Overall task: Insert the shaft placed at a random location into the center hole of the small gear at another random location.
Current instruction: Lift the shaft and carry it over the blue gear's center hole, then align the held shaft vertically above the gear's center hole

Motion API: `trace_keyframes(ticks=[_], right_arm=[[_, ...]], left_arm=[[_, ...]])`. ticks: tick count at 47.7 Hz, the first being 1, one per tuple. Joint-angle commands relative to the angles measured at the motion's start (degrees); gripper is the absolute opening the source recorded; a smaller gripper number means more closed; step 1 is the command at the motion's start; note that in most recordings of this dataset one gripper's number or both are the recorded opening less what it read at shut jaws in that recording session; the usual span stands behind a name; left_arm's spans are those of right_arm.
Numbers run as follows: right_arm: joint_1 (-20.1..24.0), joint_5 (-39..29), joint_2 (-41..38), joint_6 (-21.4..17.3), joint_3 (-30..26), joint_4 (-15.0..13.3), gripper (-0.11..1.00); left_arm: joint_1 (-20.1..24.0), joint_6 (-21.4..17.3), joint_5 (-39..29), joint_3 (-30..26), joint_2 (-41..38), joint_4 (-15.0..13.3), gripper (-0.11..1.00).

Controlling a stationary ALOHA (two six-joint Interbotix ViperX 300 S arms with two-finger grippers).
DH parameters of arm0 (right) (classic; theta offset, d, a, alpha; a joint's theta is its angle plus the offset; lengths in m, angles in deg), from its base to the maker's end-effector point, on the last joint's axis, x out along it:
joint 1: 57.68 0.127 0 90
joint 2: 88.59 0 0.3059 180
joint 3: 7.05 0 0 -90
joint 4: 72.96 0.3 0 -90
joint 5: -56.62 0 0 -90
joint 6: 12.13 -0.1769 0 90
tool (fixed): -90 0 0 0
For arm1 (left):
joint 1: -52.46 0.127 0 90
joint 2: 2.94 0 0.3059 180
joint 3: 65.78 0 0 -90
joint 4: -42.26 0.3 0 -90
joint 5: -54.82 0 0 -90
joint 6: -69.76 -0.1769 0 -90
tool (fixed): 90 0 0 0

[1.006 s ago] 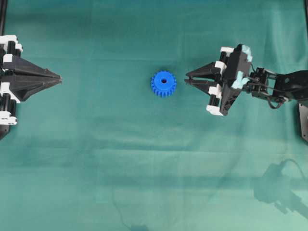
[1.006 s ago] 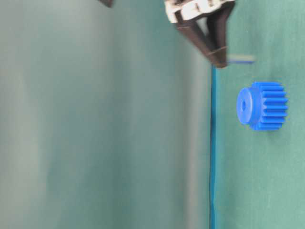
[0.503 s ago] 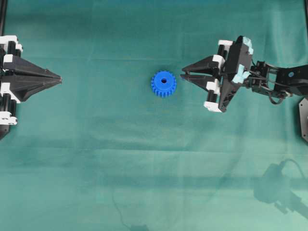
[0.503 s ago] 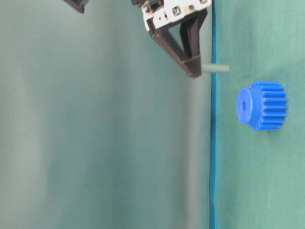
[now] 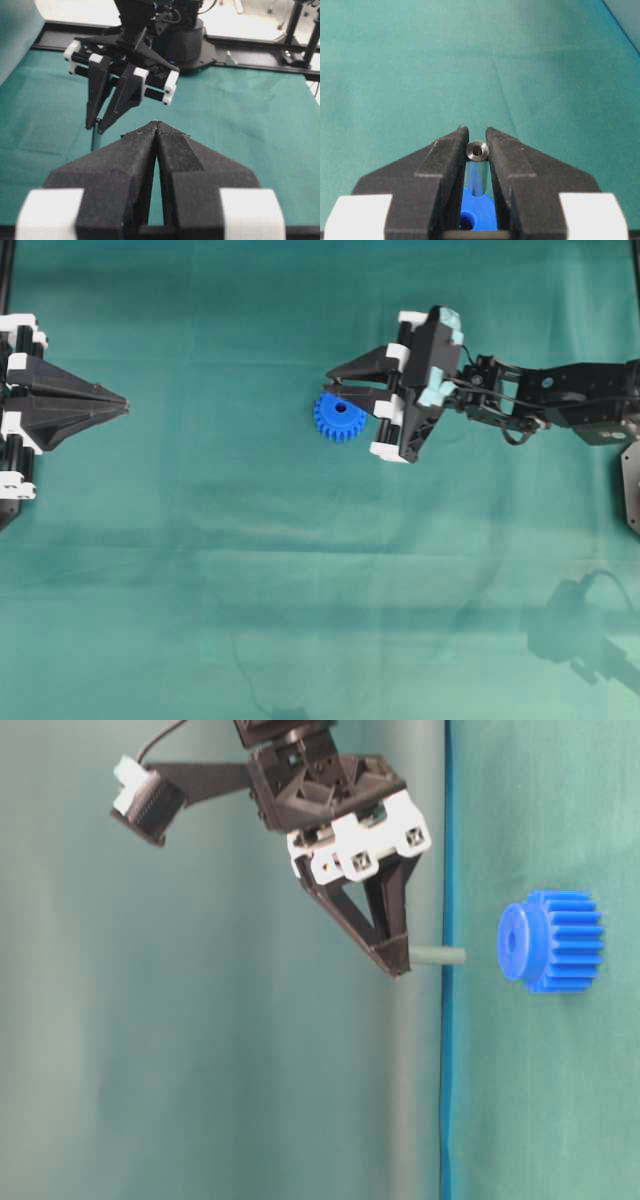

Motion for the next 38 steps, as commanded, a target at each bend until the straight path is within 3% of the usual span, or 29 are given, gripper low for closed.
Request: trace_keyframes(ticks=[1, 38], right_arm=[[0.0, -0.18, 0.62, 0.09, -1.41, -0.09, 0.25], [-0.44, -0.88, -4.04, 0.09, -1.05, 0.09, 0.25]], left_arm=[[-0.18, 0.0, 0.0, -0.53, -0.26, -0.09, 0.0], [-0.18, 0.0, -0.26, -0.53, -0.18, -0.09, 0.0]])
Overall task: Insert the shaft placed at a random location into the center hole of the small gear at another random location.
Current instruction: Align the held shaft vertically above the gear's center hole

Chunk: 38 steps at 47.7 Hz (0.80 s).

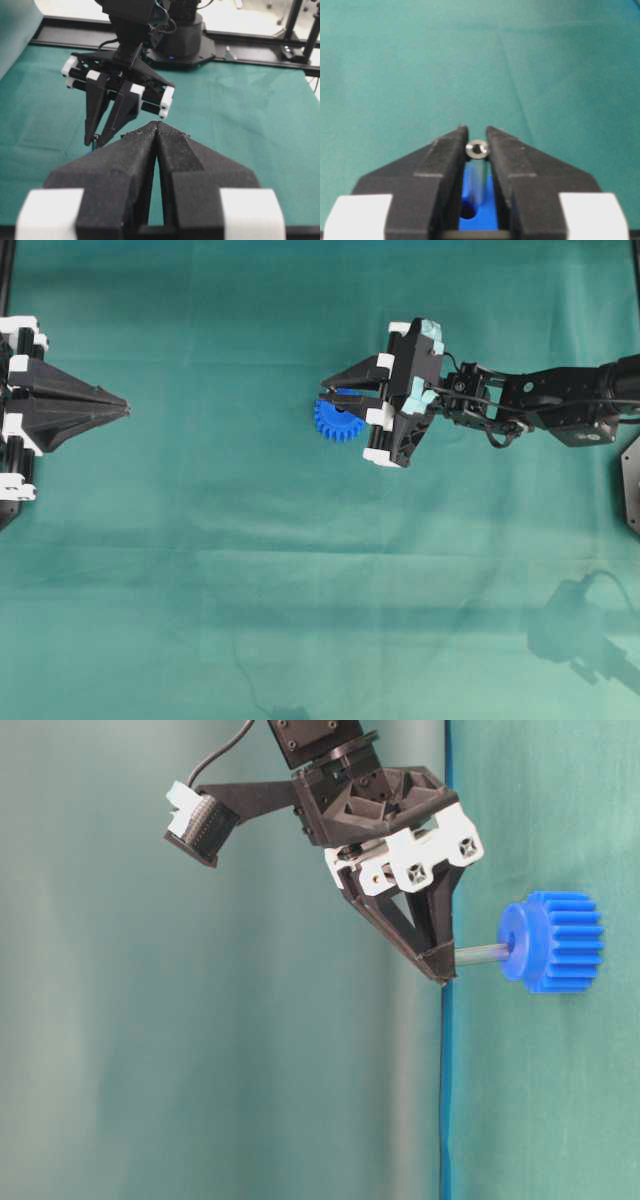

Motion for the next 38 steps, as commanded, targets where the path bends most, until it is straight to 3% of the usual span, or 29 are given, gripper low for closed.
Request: trace_keyframes(ticks=[1, 23, 38], right_arm=[[-0.18, 0.26, 0.44, -0.09, -0.53, 0.09, 0.25], [-0.09, -2.02, 7.47, 0.09, 0.18, -0.18, 0.25], [0.35, -1.67, 6.94, 0.09, 0.26, -0.09, 0.25]], left_arm=[[-0.09, 0.0, 0.26, -0.53, -0.26, -0.09, 0.0], [-0.09, 0.0, 0.26, -0.53, -0.18, -0.18, 0.0], [-0.09, 0.0, 0.26, -0.53, -0.09, -0.09, 0.0]])
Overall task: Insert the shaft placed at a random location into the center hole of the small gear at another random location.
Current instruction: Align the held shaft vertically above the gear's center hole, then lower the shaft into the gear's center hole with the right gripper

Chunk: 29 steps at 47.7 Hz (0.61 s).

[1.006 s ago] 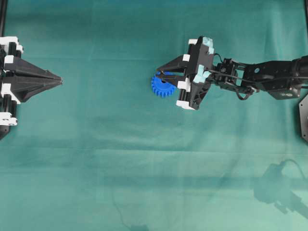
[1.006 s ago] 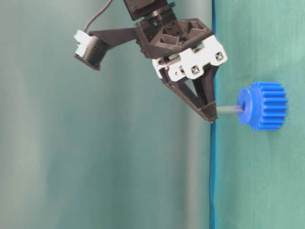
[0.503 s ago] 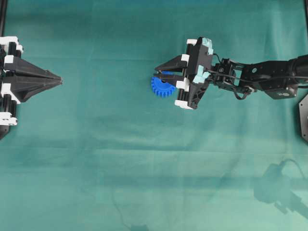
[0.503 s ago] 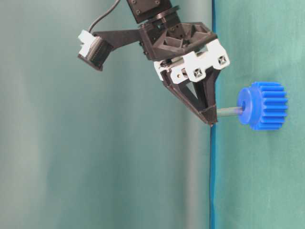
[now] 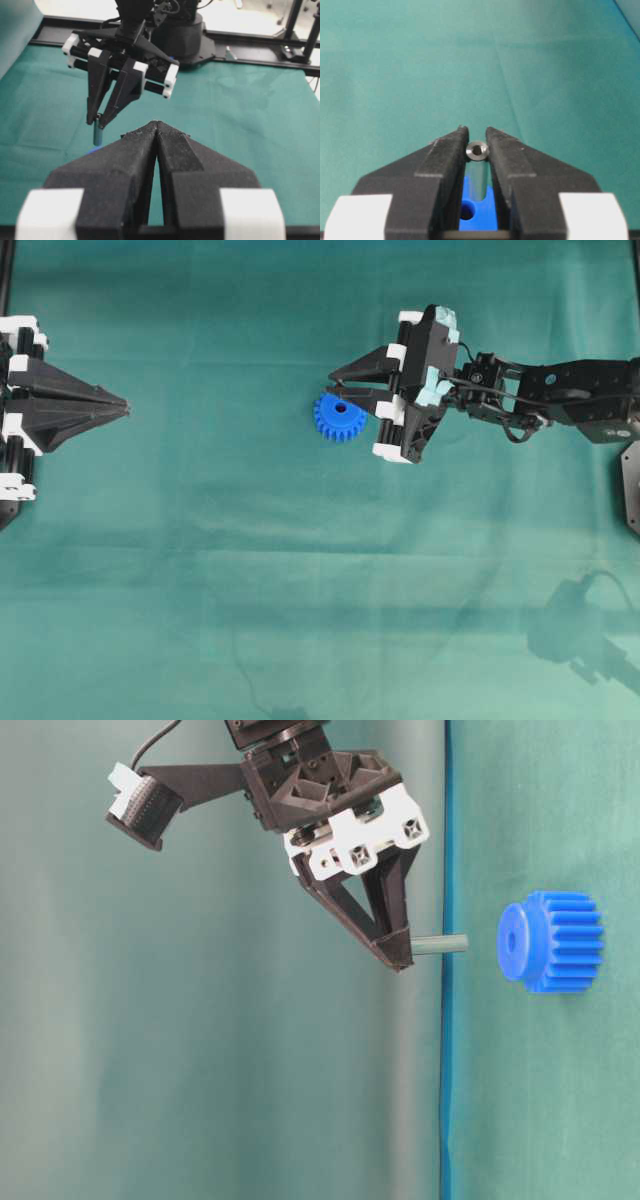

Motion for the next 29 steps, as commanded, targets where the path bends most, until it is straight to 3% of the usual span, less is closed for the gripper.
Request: trace_keyframes(ticks=[1, 29], right_arm=[[0.18, 0.62, 0.79, 0.09, -0.53, -0.09, 0.25], [0.35, 3.43, -4.31, -0.62, -0.35, 0.53, 0.25]], left_arm=[[-0.09, 0.0, 0.26, -0.53, -0.09, -0.09, 0.0], [-0.09, 0.0, 0.26, -0.53, -0.18, -0.09, 0.0]])
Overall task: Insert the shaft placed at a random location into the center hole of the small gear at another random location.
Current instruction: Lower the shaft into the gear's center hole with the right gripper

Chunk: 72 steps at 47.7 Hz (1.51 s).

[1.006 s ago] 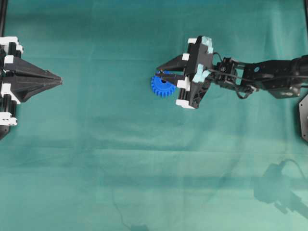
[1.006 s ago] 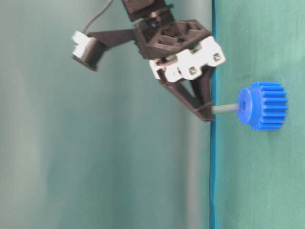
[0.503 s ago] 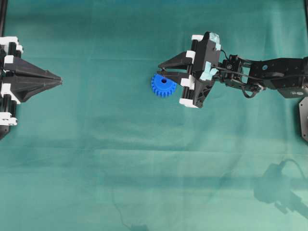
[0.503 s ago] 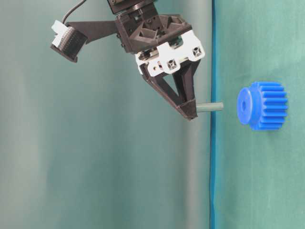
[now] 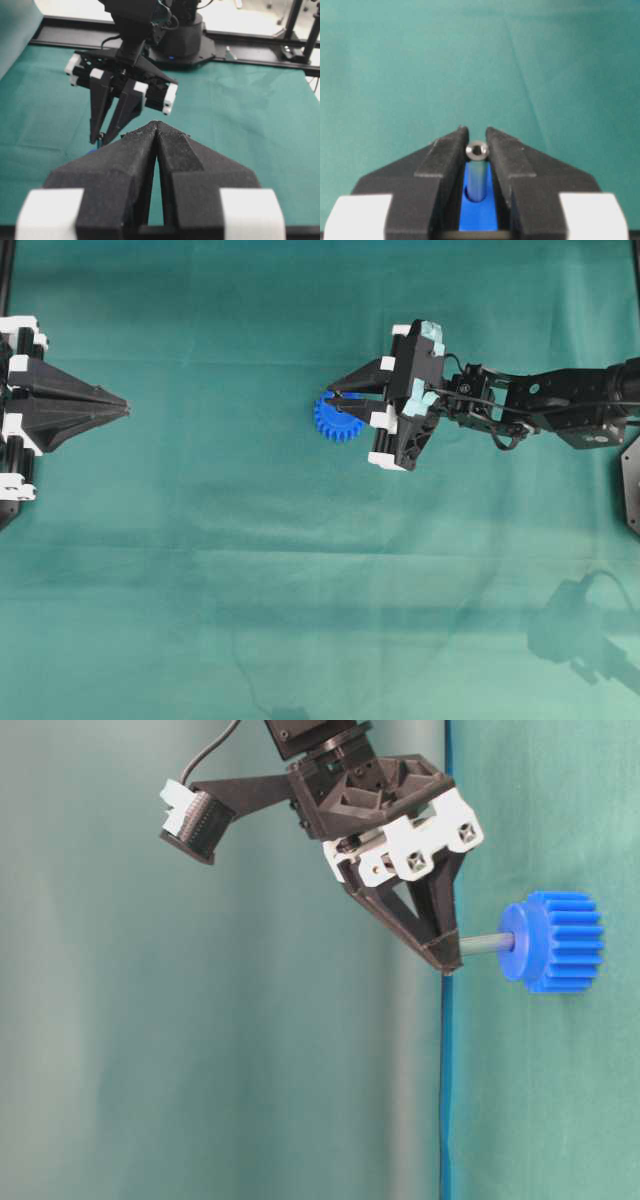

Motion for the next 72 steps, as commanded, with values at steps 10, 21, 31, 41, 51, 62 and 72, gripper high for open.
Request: trace_keyframes(ticks=[10, 21, 31, 41, 51, 62, 72], right_arm=[[0.0, 1.23, 0.62, -0.18, -0.7, 0.18, 0.25], [0.0, 0.97, 2.55, -0.18, -0.88, 0.18, 0.25], [0.26, 0.7, 4.04, -0.09, -0.7, 0.18, 0.25], [0.26, 0.26, 3.43, -0.09, -0.79, 0.18, 0.25], [0.35, 0.53, 1.41, -0.09, -0.88, 0.18, 0.25], [0.26, 0.79, -0.7, -0.18, -0.88, 1.05, 0.25], [0.53, 1.85, -2.55, -0.18, -0.88, 1.58, 0.25]], left_arm=[[-0.09, 0.0, 0.09, -0.62, -0.26, -0.09, 0.0], [-0.09, 0.0, -0.53, -0.62, -0.18, -0.09, 0.0], [-0.09, 0.09, -0.62, -0.62, -0.26, -0.09, 0.0], [-0.09, 0.0, -0.62, -0.62, -0.26, -0.09, 0.0], [-0.09, 0.09, -0.53, -0.62, -0.26, -0.09, 0.0], [-0.09, 0.0, -0.62, -0.62, -0.26, -0.09, 0.0], [-0.09, 0.0, -0.62, -0.53, -0.18, -0.09, 0.0]])
